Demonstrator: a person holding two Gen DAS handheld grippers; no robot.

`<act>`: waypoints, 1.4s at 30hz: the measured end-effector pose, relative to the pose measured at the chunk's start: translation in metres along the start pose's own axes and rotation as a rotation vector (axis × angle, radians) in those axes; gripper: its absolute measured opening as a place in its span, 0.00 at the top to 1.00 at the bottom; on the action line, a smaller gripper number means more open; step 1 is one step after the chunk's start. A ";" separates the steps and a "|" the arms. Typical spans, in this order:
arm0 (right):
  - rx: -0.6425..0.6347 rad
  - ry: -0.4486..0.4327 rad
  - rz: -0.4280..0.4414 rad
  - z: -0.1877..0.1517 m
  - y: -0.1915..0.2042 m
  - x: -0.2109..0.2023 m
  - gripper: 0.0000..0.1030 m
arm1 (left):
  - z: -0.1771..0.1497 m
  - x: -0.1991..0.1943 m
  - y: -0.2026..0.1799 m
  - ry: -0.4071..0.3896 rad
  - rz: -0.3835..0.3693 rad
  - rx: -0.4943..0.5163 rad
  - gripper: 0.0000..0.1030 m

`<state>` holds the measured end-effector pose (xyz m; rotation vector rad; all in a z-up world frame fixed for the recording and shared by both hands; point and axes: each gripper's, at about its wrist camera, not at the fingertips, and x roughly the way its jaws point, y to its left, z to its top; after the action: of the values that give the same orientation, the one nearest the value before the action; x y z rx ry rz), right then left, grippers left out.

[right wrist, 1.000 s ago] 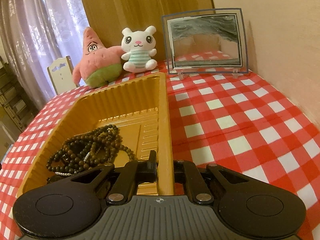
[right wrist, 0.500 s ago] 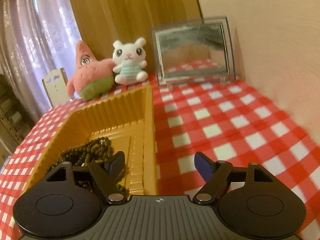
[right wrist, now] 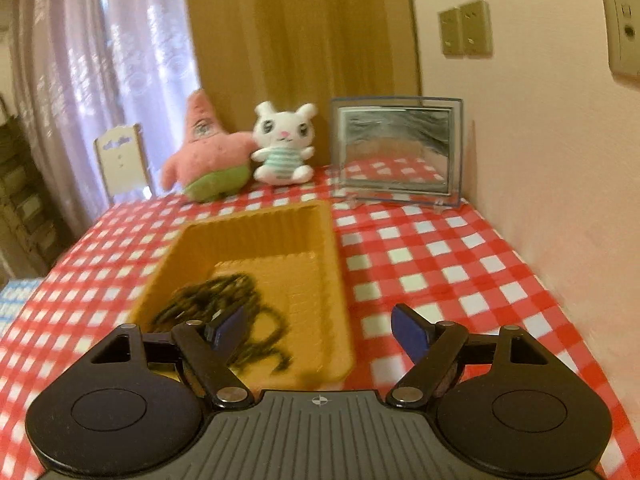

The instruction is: Organize jewelry

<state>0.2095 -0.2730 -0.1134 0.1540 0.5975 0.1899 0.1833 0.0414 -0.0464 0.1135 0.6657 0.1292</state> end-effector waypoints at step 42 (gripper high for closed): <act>-0.047 0.294 0.072 -0.073 0.124 -0.206 0.23 | -0.112 -0.183 0.010 0.182 -0.156 -0.005 0.13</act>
<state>-0.0158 -0.1915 -0.0368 0.1021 0.8796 0.2988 -0.0300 0.0299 -0.0215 0.0453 0.8529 -0.0095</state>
